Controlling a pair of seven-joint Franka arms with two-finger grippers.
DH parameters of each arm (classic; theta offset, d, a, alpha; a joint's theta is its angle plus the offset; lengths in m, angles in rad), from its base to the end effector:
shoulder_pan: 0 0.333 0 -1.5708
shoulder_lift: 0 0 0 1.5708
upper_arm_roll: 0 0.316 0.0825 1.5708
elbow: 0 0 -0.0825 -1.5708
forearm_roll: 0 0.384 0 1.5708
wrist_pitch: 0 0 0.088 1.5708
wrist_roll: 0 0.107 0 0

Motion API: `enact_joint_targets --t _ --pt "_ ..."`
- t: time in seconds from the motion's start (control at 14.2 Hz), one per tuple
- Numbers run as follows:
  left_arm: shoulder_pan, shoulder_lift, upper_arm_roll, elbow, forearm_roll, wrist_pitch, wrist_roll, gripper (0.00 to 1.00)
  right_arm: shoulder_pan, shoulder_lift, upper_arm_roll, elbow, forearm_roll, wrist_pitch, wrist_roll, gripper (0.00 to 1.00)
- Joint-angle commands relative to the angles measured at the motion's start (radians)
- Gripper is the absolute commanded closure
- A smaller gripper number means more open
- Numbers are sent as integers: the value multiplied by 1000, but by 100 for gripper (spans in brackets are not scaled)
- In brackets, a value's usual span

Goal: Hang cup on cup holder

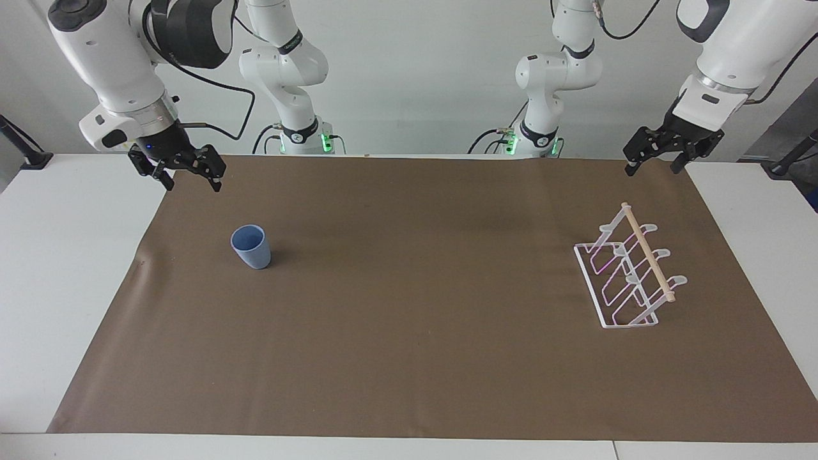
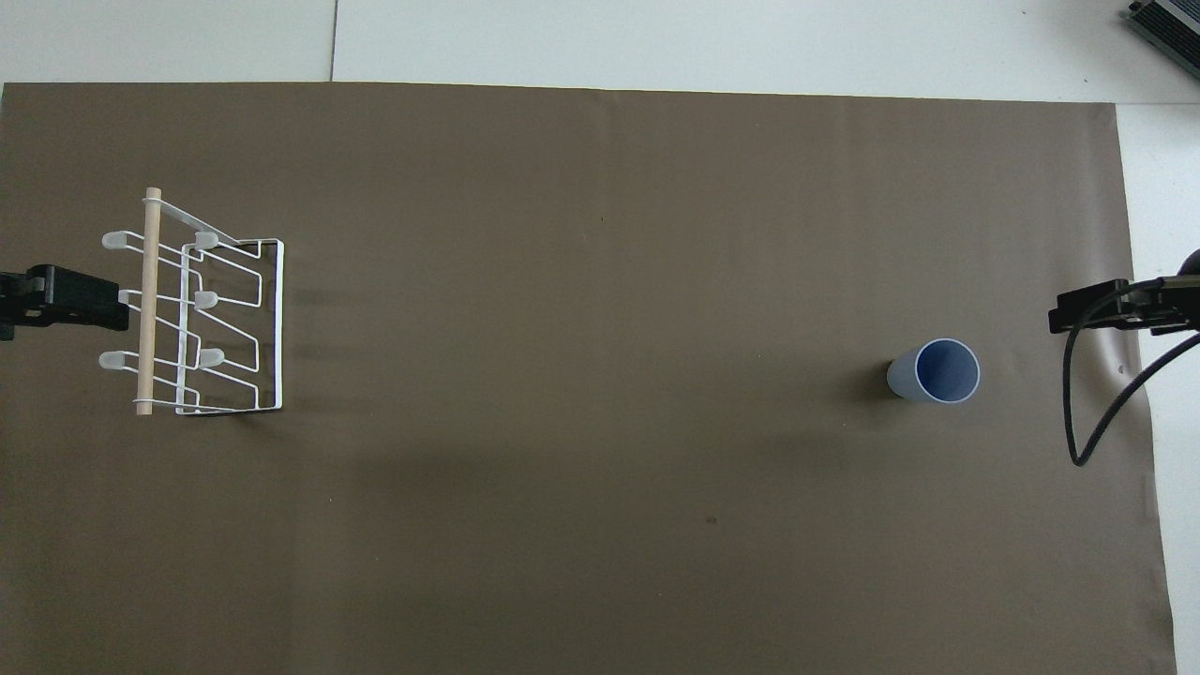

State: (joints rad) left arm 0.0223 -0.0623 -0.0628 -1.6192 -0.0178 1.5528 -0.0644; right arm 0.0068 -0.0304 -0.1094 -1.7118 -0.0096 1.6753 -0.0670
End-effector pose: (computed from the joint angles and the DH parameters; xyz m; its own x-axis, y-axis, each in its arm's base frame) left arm 0.5325 -0.0246 0.6339 0.9997 0.0237 -0.0051 0.0238 -0.9996 0.0136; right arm 0.5479 -0.0582 0.5833 0.9994 -0.0345 -0.0067 -0.0345 -0.9994 0.0058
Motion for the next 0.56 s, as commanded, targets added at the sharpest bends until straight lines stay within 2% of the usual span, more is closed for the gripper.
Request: enact_joint_targets --t 0.0,0.49 --pt "8 -30 -5 -33 2 0 -9 0 -7 -11 2 -12 22 15 -10 0" --pt "4 -30 -6 -33 2 1 -8 0 -1 -9 2 -14 22 41 -7 0"
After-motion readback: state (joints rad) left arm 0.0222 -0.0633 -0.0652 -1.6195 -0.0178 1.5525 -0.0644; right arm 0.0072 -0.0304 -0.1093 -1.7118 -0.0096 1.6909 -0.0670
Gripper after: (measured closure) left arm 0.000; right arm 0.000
